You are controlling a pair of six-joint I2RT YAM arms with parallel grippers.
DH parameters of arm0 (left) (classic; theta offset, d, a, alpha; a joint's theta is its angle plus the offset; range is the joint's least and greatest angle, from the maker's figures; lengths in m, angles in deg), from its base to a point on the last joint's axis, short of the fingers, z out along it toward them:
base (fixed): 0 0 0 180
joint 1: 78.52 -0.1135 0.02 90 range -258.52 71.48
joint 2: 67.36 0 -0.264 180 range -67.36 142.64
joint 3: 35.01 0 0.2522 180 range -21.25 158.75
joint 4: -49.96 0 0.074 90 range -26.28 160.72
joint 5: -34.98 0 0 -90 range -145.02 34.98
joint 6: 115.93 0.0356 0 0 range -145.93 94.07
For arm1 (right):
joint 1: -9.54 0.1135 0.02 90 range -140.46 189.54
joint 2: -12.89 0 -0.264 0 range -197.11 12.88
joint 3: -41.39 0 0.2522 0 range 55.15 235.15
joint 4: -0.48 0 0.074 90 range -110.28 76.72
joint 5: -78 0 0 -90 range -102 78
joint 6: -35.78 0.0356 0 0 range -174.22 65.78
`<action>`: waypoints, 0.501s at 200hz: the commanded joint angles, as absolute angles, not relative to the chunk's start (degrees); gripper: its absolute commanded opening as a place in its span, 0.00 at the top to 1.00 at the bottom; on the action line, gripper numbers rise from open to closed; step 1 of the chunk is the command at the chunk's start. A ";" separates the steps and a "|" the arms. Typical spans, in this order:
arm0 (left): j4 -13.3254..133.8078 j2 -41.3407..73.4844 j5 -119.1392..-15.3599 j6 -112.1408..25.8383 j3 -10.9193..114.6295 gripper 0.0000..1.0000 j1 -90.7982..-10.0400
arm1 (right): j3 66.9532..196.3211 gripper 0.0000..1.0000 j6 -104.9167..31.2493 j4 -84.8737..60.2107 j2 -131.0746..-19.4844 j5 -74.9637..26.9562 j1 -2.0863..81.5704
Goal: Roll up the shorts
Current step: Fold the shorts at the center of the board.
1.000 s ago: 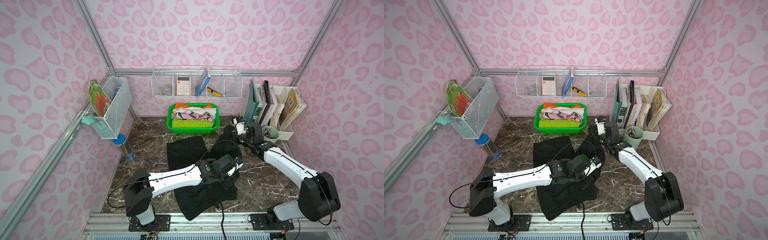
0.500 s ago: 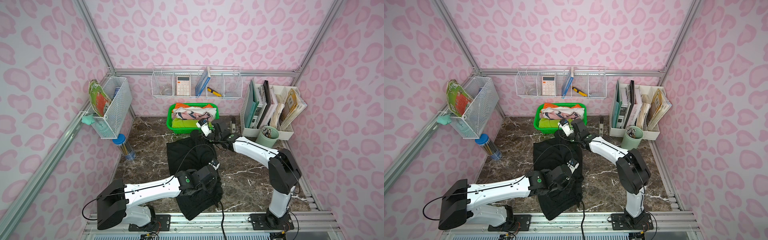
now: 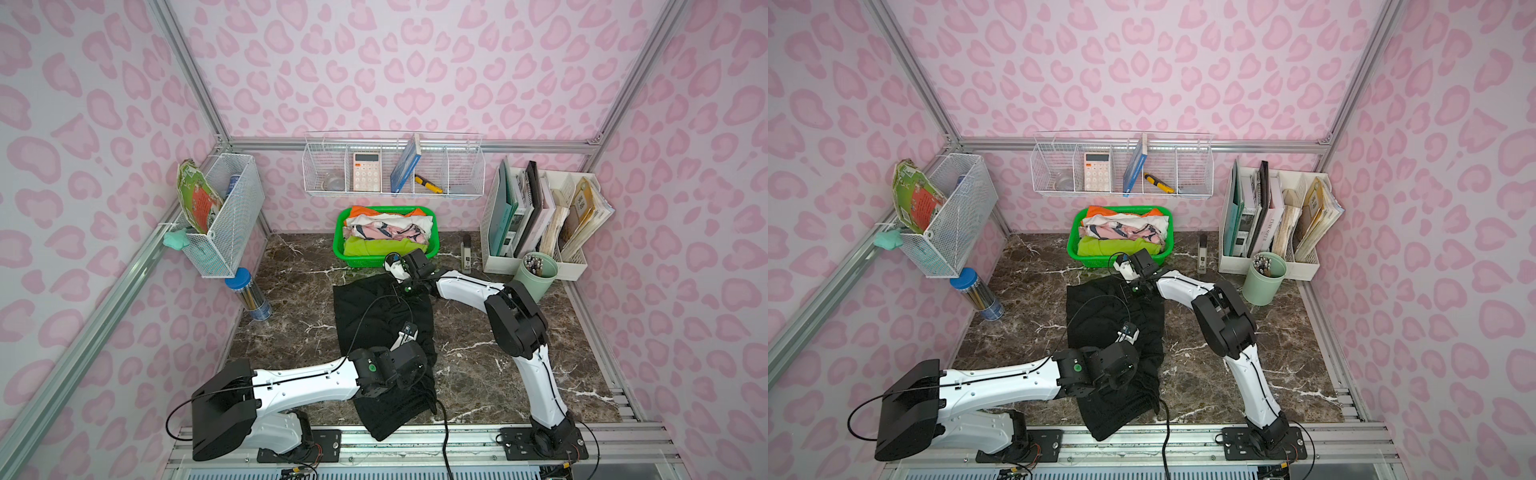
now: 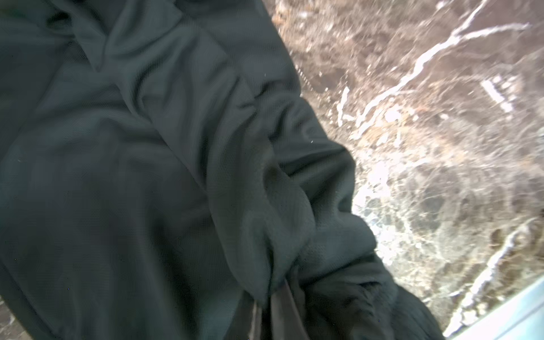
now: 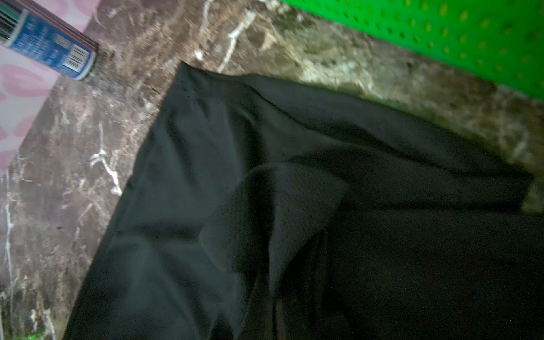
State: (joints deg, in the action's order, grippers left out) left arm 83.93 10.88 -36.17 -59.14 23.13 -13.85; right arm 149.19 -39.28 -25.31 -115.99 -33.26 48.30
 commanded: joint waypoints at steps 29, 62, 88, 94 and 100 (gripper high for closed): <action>83.41 14.02 -36.24 -56.87 25.57 1.00 -14.00 | 140.52 1.00 -38.29 -24.59 -113.24 -29.71 44.98; 83.92 17.64 -38.45 -54.29 28.98 1.00 -13.94 | 132.10 1.00 -38.95 -22.55 -108.81 -29.35 40.78; 82.87 20.71 -41.55 -53.64 31.04 1.00 -13.99 | 124.84 1.00 -39.78 -21.50 -103.88 -27.88 37.51; 82.31 21.17 -42.10 -53.41 31.49 1.00 -13.98 | 123.29 1.00 -39.91 -21.39 -102.74 -27.50 36.73; 81.81 21.70 -42.71 -53.15 31.92 1.00 -14.00 | 121.82 1.00 -39.93 -21.46 -101.55 -26.97 35.85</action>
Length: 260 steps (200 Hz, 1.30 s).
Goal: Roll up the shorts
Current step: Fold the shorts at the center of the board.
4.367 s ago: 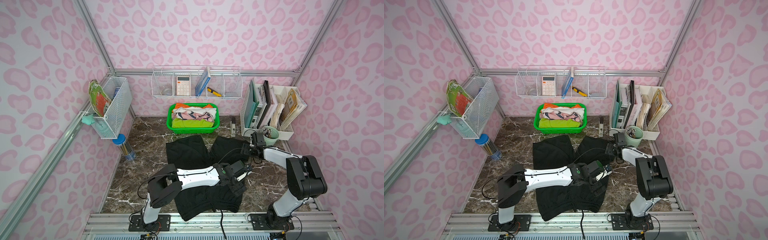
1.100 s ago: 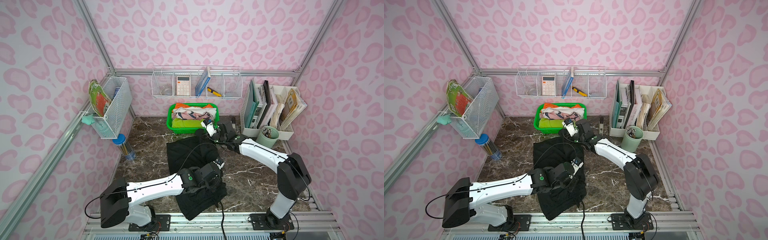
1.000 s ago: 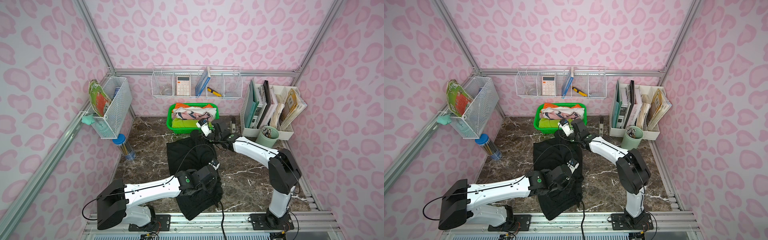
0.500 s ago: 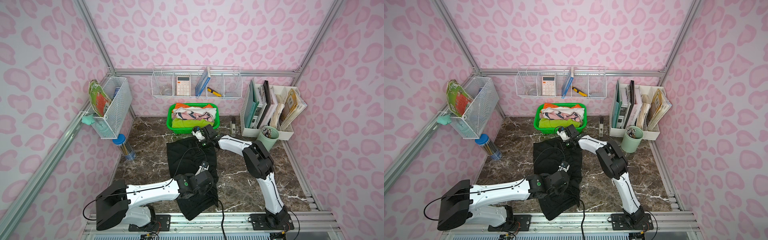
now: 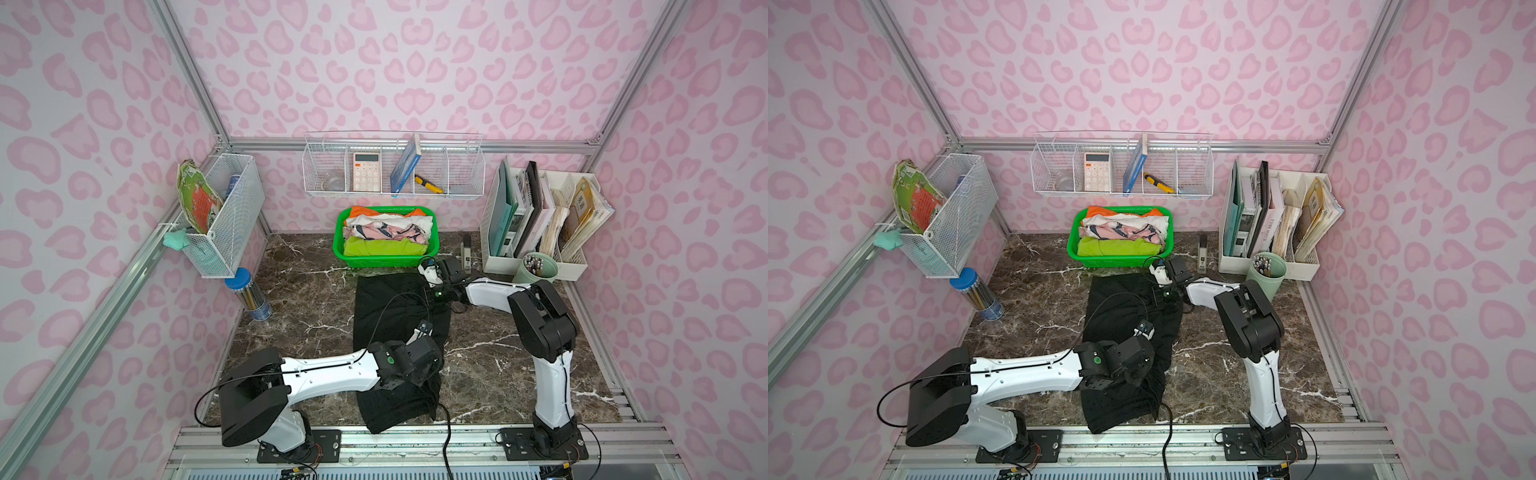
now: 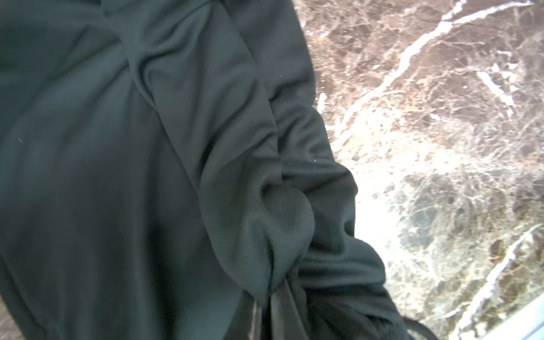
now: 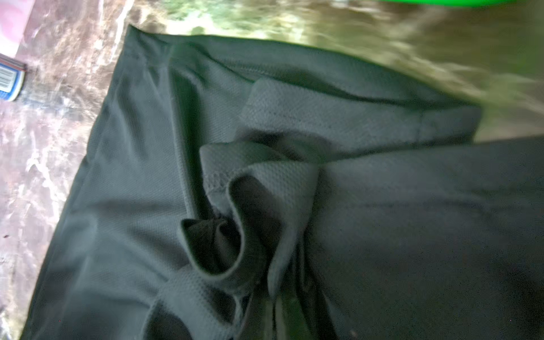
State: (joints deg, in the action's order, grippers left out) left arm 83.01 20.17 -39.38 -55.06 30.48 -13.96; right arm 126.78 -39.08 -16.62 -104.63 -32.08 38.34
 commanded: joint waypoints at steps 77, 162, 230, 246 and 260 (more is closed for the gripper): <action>83.38 18.23 -41.61 -52.65 33.11 1.00 -13.96 | 126.60 1.00 -43.81 -28.62 -93.06 -18.71 32.37; 87.89 6.53 -29.48 -58.47 26.90 1.00 -13.98 | 156.28 1.00 -49.21 -39.92 -104.02 -17.11 42.78; 94.26 8.96 -20.58 -69.69 24.54 1.00 -13.99 | 166.67 1.00 -48.16 -45.97 -114.73 -20.45 46.40; 95.20 9.61 -19.57 -71.23 24.33 1.00 -14.00 | 166.78 1.00 -47.73 -46.16 -115.80 -21.15 46.63; 96.20 9.90 -19.34 -72.69 24.29 0.78 -13.98 | 166.85 0.97 -47.18 -46.31 -116.40 -22.20 46.63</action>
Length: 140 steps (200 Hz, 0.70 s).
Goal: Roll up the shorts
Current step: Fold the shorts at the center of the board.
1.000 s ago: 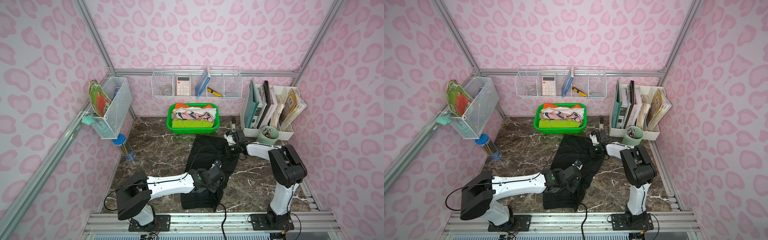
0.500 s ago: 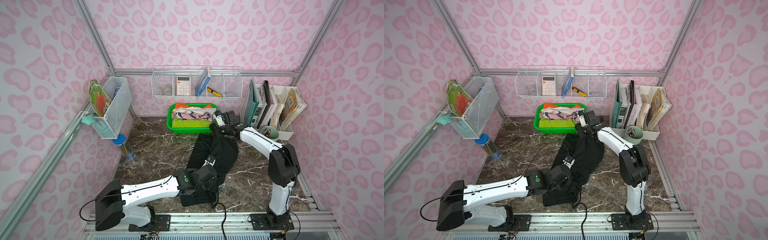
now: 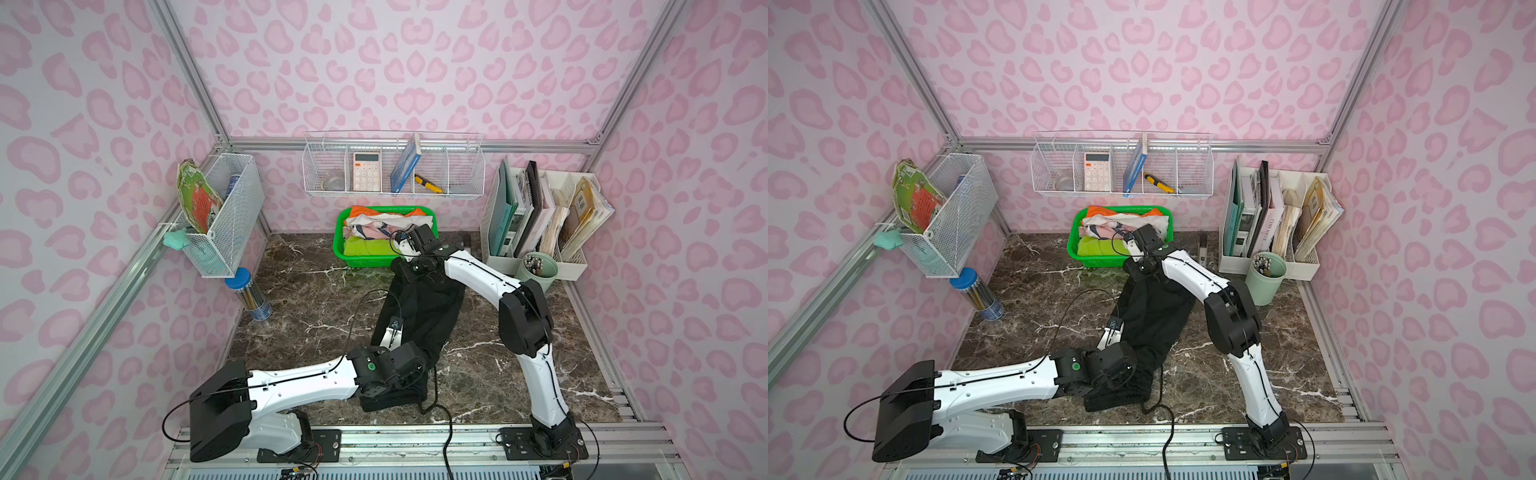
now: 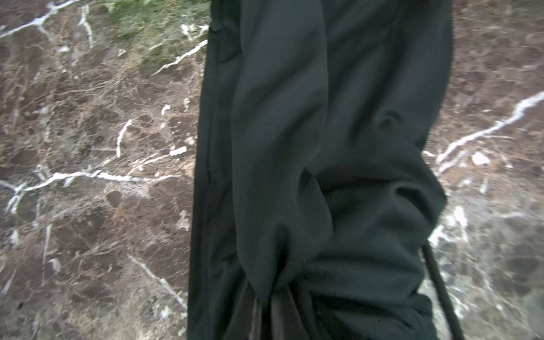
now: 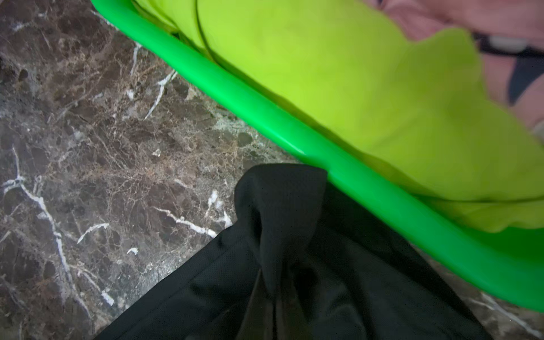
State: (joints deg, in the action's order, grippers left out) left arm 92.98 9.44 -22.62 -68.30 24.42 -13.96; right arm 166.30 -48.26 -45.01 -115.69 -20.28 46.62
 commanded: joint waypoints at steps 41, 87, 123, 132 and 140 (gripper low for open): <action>98.61 6.67 -16.03 -77.14 22.77 0.24 -13.96 | 162.71 0.50 -46.65 -41.83 -113.15 -24.60 46.47; 99.35 -0.81 -10.90 -73.26 22.69 0.14 -14.47 | 154.12 0.18 -46.05 -34.64 -103.19 -25.97 44.63; 90.17 -1.90 -18.82 -60.06 24.36 0.13 -18.83 | 140.06 0.25 -41.07 -30.08 -92.66 -26.23 40.01; 87.22 -1.26 -22.72 -57.13 24.92 0.13 -20.76 | 135.82 0.38 -40.22 -29.65 -90.46 -26.54 38.91; 84.91 -0.54 -26.09 -55.38 25.39 0.13 -22.66 | 131.93 0.49 -40.01 -29.76 -88.78 -26.38 38.37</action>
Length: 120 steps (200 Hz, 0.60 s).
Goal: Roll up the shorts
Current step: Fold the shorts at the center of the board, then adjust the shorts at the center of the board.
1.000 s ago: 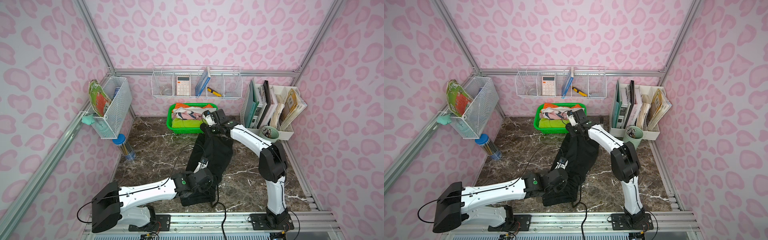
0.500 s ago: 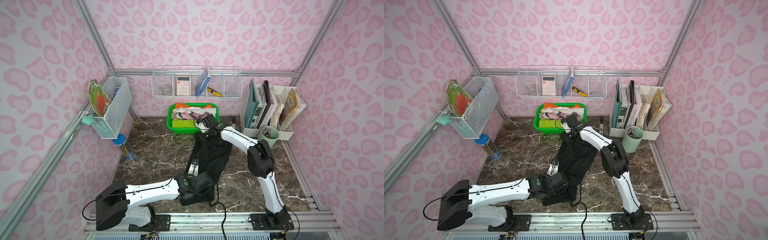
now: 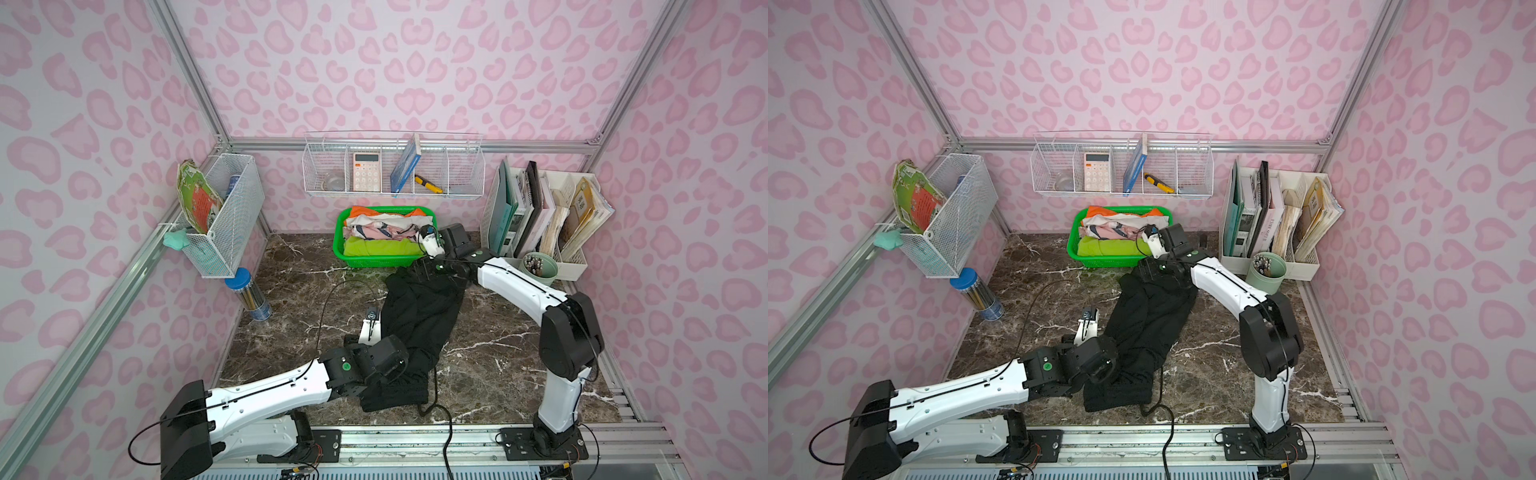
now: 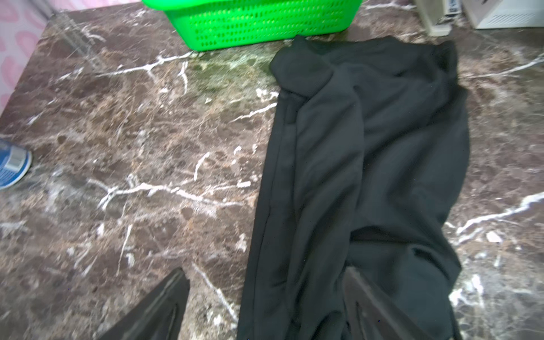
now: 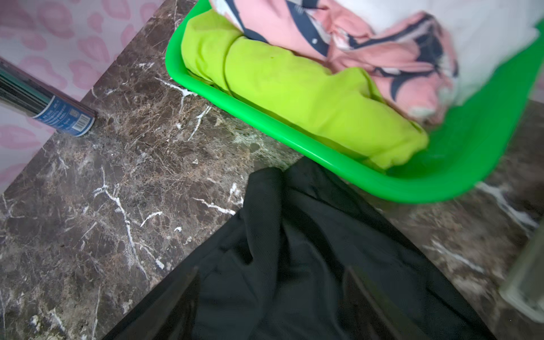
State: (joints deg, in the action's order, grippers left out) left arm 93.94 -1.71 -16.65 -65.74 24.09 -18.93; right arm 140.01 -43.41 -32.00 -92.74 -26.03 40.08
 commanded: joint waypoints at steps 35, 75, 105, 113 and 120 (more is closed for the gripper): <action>78.02 5.48 -40.71 -48.10 29.60 0.17 -28.27 | 118.85 1.00 -37.41 -26.82 -84.08 -28.55 38.02; 76.26 17.24 -50.35 -43.47 36.76 0.66 -29.39 | 109.32 1.00 -29.61 -18.85 -82.81 -33.57 38.12; 74.24 23.18 -55.44 -43.52 38.63 1.00 -30.39 | 103.98 1.00 -24.82 -13.00 -83.18 -37.45 38.14; 73.59 24.37 -56.95 -43.51 38.82 1.00 -30.57 | 102.80 1.00 -23.72 -11.19 -83.54 -38.77 38.11; 73.35 25.44 -58.23 -43.42 39.36 1.00 -30.77 | 102.13 1.00 -22.97 -10.13 -83.95 -39.23 38.16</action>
